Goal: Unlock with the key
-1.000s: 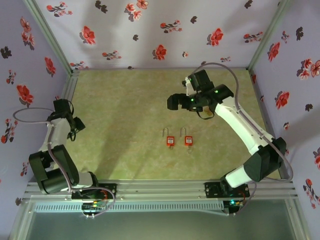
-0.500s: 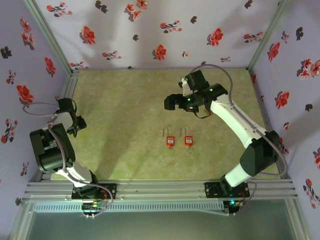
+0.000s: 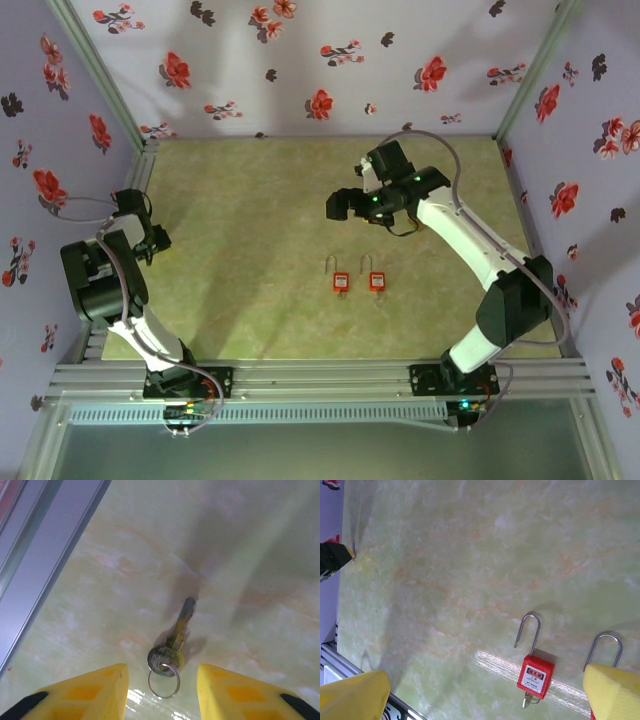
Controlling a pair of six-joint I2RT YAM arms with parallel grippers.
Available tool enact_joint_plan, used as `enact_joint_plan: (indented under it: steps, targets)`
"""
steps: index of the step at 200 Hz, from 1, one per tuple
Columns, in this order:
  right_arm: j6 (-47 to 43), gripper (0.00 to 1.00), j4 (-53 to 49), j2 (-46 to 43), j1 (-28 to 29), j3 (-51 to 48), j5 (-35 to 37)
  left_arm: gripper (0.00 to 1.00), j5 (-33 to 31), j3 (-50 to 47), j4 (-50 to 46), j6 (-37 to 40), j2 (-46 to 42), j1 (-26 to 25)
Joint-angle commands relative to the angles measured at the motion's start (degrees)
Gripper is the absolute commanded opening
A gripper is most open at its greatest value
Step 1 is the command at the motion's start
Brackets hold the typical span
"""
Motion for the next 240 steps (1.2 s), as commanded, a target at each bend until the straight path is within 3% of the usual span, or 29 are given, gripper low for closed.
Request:
enact_joint_plan:
  steps: [1,78,164,240]
  targets:
    - [1.06,0.99,0.81,0.82,-0.45,0.52,-1.29,0.40,-0.81,1.16,-1.46,0.17,1.24,0.91]
    - [1.53,0.99,1.09,0.82,-0.45,0.26,-1.42,0.35,0.31,3.53,-3.06,0.39,4.68,1.01]
    - [2.21,0.99,1.45,1.51,-0.45,0.01,-1.60,0.16,5.44,6.15,-6.17,1.87,7.53,1.01]
    - [3.22,0.99,2.62,1.79,-0.44,-1.25,-2.05,0.09,8.97,5.55,-7.28,3.13,7.61,1.03]
